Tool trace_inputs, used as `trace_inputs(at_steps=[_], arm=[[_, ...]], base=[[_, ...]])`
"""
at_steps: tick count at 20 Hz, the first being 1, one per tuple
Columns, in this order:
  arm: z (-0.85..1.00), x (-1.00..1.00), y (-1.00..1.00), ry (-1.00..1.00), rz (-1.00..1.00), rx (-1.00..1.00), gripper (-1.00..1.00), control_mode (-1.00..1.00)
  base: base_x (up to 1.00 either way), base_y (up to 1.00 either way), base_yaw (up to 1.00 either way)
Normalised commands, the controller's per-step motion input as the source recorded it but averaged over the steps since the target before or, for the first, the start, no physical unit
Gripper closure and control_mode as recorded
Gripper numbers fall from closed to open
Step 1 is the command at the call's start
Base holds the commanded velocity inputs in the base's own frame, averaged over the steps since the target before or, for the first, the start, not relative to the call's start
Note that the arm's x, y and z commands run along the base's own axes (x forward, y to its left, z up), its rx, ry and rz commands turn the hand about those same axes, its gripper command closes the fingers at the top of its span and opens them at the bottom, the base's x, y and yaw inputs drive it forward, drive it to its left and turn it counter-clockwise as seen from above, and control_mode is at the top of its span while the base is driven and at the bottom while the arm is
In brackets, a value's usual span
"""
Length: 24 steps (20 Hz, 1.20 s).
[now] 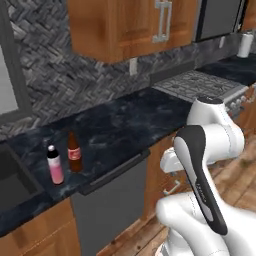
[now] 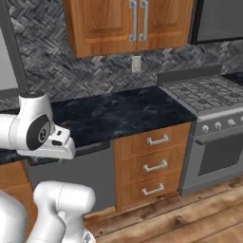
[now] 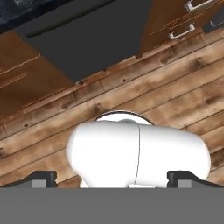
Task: Place the large bottle from the dining counter next to the other large bottle outside the sink, and place the small bottle from the dining counter next to the other small bottle inside the sink.
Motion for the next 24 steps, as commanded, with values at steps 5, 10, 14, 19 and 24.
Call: trace_inputs(at_steps=[5,10,14,19,24], arm=[[0.0,0.0,0.0,0.0,0.0,0.0,-1.0,1.0],[0.0,0.0,0.0,0.0,0.0,0.0,-1.0,1.0],[0.0,0.0,0.0,0.0,0.0,0.0,-1.0,1.0],[0.0,0.0,0.0,0.0,0.0,0.0,-1.0,1.0],[0.0,0.0,0.0,0.0,0.0,0.0,-1.0,1.0]], base=[[0.03,-0.04,-0.94],[0.05,-0.13,-0.91],[0.09,-0.24,-0.87],[0.25,-0.35,-0.8],[0.5,-0.36,-0.71]])
